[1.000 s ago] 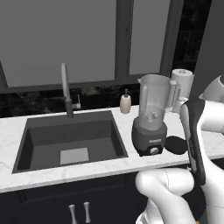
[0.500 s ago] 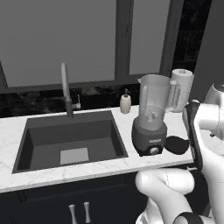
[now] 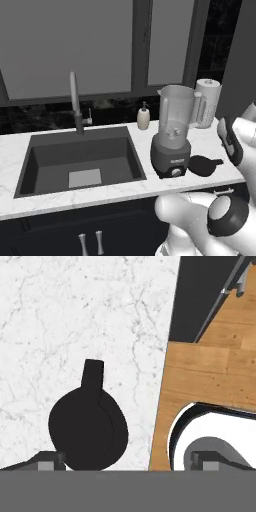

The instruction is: Close the lid blender by securely placing the lid on top.

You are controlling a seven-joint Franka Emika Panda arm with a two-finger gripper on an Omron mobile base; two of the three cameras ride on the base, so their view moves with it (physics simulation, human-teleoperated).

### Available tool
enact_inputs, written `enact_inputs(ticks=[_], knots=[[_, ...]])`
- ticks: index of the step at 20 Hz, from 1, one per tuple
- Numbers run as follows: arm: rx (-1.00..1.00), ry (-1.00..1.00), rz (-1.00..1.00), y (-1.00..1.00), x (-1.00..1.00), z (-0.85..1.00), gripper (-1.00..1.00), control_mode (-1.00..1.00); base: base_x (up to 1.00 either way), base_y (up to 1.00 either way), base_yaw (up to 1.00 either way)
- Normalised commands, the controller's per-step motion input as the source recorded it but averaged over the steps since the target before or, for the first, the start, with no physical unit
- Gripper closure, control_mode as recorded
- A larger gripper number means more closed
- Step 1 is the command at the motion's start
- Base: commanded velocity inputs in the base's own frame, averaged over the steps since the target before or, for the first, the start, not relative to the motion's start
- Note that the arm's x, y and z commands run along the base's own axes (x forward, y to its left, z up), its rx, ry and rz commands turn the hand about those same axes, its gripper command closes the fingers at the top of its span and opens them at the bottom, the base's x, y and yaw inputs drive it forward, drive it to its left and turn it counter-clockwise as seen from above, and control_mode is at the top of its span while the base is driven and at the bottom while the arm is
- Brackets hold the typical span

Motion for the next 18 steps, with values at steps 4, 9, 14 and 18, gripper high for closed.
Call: enact_inputs(ticks=[4, 9, 14, 18], knots=[[0.14, 0.00, -0.04, -0.35, 0.22, -0.37, -1.00, -1.00, 0.00, 0.00, 0.00], [0.00, 0.00, -0.04, -0.05, 0.14, -0.30, -1.00, -1.00, 0.00, 0.00, 0.00], [0.00, 0.01, -0.07, 0.00, 0.21, -0.40, -1.00, -1.00, 0.00, 0.00, 0.00], [0.00, 0.00, -0.06, 0.00, 0.25, -0.32, -1.00, -1.00, 0.00, 0.00, 0.00]])
